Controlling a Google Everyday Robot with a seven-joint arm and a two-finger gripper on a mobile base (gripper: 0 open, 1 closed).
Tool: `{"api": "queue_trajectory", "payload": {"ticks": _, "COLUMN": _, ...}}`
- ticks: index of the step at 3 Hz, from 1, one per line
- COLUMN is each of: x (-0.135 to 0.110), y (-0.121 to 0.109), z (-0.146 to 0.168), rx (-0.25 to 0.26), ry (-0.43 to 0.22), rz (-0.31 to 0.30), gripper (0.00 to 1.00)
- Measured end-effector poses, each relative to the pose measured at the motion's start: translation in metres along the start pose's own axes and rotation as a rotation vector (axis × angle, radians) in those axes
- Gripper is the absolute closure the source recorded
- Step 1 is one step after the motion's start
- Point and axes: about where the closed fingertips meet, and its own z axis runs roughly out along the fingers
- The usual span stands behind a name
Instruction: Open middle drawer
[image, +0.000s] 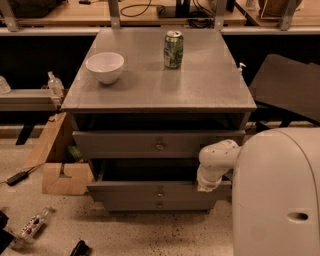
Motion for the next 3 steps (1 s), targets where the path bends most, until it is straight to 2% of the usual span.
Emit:
{"api": "queue_trajectory", "payload": {"ticks": 2, "x": -0.0001, "y": -0.0001, "z": -0.0006, "rx": 0.0, "ry": 0.0, "rz": 0.0, "gripper": 0.04}}
{"api": "queue_trajectory", "payload": {"ticks": 3, "x": 0.0, "y": 0.0006, "z": 0.0001, "rx": -0.002, "ry": 0.0, "rz": 0.0, "gripper": 0.0}}
